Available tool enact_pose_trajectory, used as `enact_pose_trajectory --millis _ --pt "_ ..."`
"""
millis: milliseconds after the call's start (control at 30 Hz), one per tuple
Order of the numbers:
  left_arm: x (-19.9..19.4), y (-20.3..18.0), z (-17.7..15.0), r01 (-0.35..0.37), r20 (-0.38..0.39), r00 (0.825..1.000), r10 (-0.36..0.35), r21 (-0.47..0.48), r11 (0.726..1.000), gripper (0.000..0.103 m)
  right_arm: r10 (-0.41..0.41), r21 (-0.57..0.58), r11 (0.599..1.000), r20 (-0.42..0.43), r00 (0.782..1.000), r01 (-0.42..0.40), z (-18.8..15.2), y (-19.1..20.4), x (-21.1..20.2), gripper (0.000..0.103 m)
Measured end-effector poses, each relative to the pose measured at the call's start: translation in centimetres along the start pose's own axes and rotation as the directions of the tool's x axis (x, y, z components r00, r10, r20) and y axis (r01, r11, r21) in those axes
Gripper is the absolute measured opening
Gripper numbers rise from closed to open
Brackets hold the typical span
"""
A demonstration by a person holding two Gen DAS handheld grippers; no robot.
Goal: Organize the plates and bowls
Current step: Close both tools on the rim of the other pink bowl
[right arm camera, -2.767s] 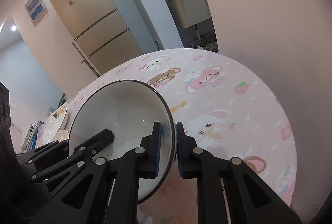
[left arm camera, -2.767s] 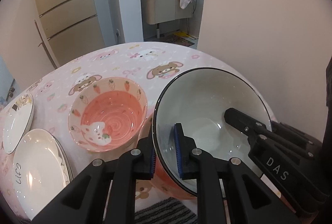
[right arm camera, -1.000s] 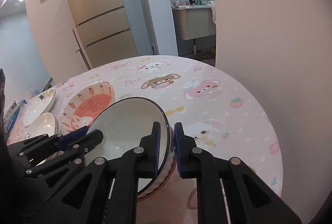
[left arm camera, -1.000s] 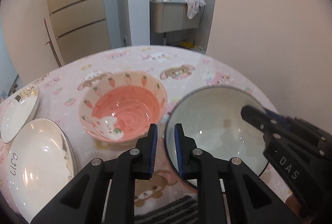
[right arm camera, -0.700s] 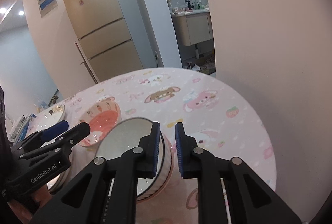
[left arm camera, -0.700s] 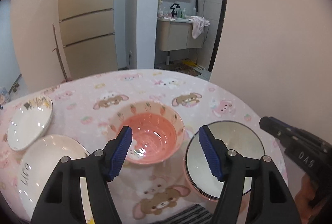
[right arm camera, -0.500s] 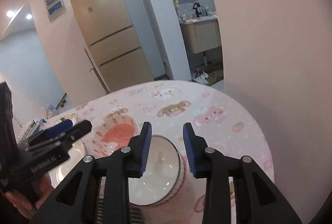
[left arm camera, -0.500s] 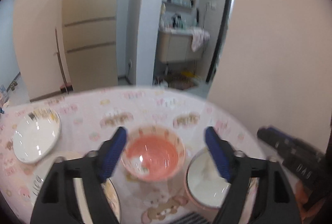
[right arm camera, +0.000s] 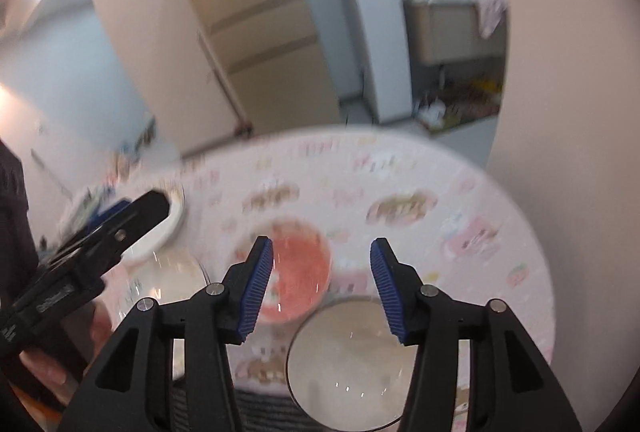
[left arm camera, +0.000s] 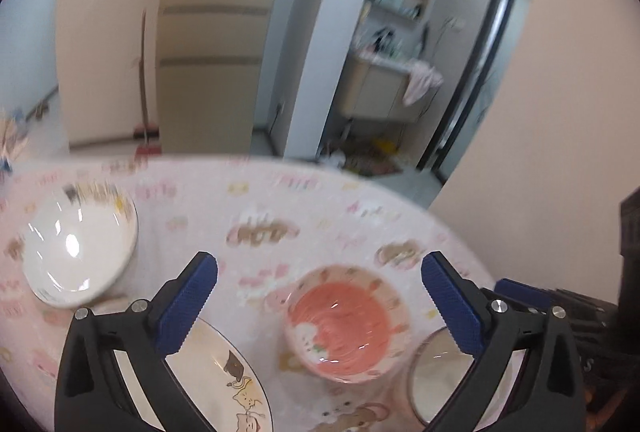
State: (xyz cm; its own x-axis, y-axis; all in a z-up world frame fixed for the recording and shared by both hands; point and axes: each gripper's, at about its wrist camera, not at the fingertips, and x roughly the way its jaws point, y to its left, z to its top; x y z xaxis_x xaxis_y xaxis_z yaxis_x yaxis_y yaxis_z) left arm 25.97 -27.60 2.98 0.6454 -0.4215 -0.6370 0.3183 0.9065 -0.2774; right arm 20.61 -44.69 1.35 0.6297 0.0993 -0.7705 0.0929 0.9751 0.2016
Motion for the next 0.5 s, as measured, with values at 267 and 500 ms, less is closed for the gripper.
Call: enact_pose_trajectory --millis 267,500 --pt "4.9 1.9 -1.8 -0.022 -0.156 0.988 0.012 -0.064 0.998 0.092 -0.035 -0.03 0.999 -0.205 0.978 0.03 0.4 0.0 6.9 0.047" --pt "7.1 3.5 -2.6 -0.051 -0.273 0.962 0.016 -0.122 0.991 0.061 -0.026 -0.007 1.0 -0.315 0.949 0.025 0.6 -0.7 10.2 0.025"
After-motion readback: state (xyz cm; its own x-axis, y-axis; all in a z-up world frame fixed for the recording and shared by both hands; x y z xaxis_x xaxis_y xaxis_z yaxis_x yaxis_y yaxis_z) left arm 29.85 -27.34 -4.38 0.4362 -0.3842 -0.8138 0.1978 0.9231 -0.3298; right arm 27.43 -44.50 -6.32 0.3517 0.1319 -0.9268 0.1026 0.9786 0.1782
